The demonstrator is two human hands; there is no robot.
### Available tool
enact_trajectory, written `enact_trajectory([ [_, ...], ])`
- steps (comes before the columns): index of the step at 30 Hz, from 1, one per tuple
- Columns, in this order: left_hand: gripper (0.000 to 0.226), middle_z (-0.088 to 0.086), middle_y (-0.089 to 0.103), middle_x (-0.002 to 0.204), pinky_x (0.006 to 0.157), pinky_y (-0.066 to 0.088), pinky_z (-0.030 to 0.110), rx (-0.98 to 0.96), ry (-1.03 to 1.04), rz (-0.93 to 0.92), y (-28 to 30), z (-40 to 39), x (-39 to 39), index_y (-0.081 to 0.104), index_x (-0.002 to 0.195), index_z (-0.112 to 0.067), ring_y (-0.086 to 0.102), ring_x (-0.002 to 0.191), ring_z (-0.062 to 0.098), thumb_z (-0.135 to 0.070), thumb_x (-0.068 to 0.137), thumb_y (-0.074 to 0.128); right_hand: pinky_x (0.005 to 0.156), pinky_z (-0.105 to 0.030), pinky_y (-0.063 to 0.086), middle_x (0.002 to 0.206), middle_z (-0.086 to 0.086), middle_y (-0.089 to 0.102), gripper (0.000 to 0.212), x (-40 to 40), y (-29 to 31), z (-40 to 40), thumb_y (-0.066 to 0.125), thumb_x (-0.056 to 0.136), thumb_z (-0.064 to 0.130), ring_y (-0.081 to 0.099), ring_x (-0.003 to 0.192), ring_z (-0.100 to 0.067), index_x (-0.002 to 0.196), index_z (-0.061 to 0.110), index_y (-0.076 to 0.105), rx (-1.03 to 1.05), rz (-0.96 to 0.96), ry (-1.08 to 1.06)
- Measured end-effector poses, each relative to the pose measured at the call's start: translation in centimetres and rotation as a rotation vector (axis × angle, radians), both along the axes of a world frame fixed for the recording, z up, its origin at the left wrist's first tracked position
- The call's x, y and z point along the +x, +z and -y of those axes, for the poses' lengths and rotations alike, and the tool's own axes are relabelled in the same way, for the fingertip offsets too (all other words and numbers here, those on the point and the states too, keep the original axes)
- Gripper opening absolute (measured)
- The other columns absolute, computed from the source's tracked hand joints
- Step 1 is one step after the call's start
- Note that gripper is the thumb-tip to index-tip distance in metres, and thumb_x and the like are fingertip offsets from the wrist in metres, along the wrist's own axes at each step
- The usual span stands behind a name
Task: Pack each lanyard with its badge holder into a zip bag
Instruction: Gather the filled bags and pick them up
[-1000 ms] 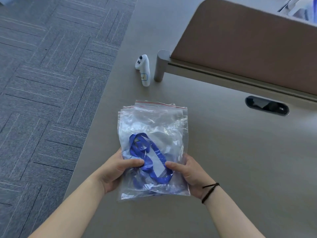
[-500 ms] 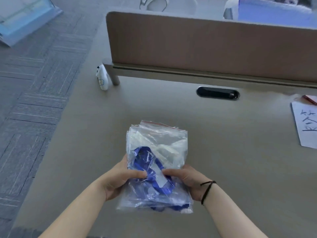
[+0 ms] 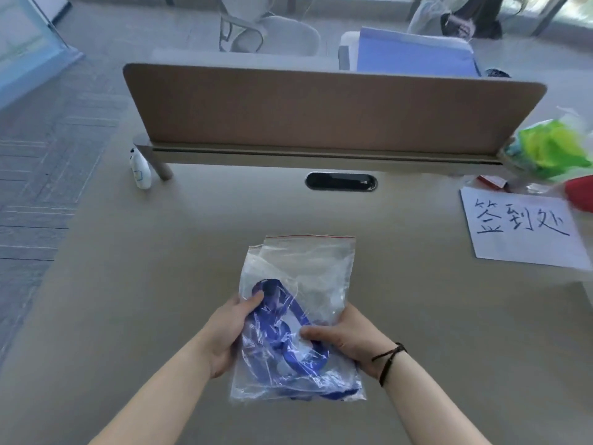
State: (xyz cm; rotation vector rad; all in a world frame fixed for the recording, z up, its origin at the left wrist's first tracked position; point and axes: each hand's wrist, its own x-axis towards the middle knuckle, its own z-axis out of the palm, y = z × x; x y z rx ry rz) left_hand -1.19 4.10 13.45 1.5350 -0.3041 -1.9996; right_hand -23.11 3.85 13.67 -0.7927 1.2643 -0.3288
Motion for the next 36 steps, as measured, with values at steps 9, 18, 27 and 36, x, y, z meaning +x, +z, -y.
enact_trajectory([
  [9, 0.027, 0.026, 0.073, 0.104, 0.084, 0.057, 0.058, -0.05, -0.06, 0.042, -0.3, 2.1, 2.3, 0.055, 0.127, -0.011, 0.072, 0.093, 0.043, -0.008, 0.104, 0.041, 0.073, -0.039, 0.061, 0.098, -0.012, 0.076, 0.054, 1.5, 1.7, -0.7, 0.062, 0.09, 0.054, 0.075, 0.082, -0.027, 0.119, 0.008, 0.065, 0.319, 0.1, -0.53],
  [18, 0.036, 0.015, 0.074, 0.112, 0.088, 0.057, 0.055, -0.099, -0.171, -0.044, -0.1, 2.4, 3.5, 0.053, 0.129, -0.023, 0.072, 0.1, 0.038, -0.012, 0.096, 0.063, 0.055, -0.022, 0.044, 0.061, 0.004, 0.052, 0.031, 2.6, 1.5, -0.8, 0.051, 0.099, 0.05, 0.052, 0.051, -0.013, 0.091, 0.023, 0.064, 0.152, -0.196, -0.505],
  [27, 0.043, 0.011, 0.071, 0.123, 0.102, 0.049, 0.055, -0.13, -0.402, -0.085, 1.3, 2.6, -1.9, 0.047, 0.136, -0.028, 0.068, 0.112, 0.035, -0.013, 0.098, 0.059, 0.073, -0.042, 0.057, 0.113, -0.019, 0.072, 0.049, -4.8, 1.1, -2.9, 0.046, 0.094, -0.013, 0.069, 0.079, -0.029, 0.123, 0.022, 0.065, 0.093, 0.257, -0.625],
  [36, 0.059, 0.004, 0.069, 0.128, 0.1, 0.041, 0.064, -0.248, -0.654, -0.008, 1.6, 2.6, -17.7, 0.041, 0.133, -0.058, 0.053, 0.125, 0.051, -0.013, 0.099, 0.058, 0.074, -0.034, 0.052, 0.12, -0.01, 0.071, 0.064, -22.3, 1.3, -5.5, 0.049, 0.09, -0.018, 0.06, 0.082, -0.021, 0.126, 0.033, 0.064, -0.023, 0.176, -0.624],
])
